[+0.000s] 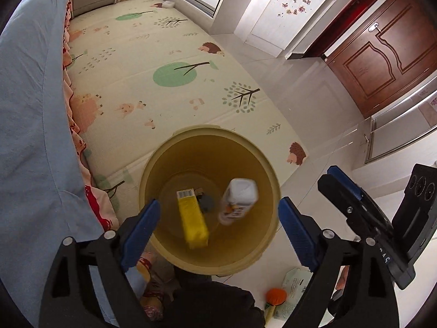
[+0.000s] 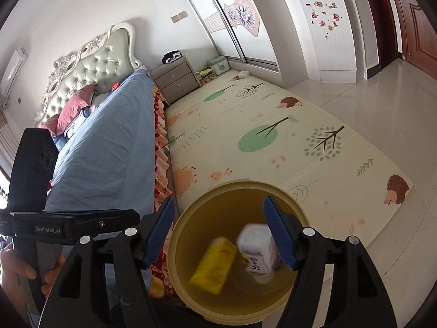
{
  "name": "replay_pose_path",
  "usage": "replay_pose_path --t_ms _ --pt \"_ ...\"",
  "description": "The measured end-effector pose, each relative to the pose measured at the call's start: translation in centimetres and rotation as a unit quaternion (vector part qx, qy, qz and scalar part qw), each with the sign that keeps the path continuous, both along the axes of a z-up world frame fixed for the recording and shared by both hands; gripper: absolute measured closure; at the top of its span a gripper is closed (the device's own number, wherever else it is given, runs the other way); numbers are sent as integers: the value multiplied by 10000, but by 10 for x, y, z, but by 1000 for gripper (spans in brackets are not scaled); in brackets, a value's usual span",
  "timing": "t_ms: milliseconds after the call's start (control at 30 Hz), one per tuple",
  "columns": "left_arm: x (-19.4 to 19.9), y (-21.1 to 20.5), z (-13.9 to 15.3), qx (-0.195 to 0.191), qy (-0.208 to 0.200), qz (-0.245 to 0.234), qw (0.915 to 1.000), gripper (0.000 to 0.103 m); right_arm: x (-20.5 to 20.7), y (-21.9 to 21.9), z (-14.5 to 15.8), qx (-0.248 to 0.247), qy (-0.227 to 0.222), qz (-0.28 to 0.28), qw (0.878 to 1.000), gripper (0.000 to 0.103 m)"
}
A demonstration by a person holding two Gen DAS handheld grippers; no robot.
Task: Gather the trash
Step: 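Carry the carton and bottle to the yellow bin and open both tools, then grasp the dark red sock with the left tool while the right tool grasps the orange sock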
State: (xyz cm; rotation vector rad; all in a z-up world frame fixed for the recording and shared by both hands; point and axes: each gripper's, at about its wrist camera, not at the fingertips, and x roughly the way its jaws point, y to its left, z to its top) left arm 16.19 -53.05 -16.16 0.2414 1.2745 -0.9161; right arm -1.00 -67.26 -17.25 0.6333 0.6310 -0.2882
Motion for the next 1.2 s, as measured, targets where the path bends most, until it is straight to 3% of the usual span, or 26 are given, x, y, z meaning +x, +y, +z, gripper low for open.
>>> replay_pose_path --t_ms 267,567,900,1200 --pt "-1 2 -2 66 20 -21 10000 14 0 2 -6 138 49 95 9998 37" --pt "-7 12 14 -195 -138 36 9997 14 -2 13 10 37 50 158 9999 37" --pt "-16 36 51 -576 -483 192 9970 14 -1 29 35 -147 -11 301 9994 37" --pt "-19 102 93 -1030 -937 548 9887 13 14 69 69 -376 -210 709 9966 37"
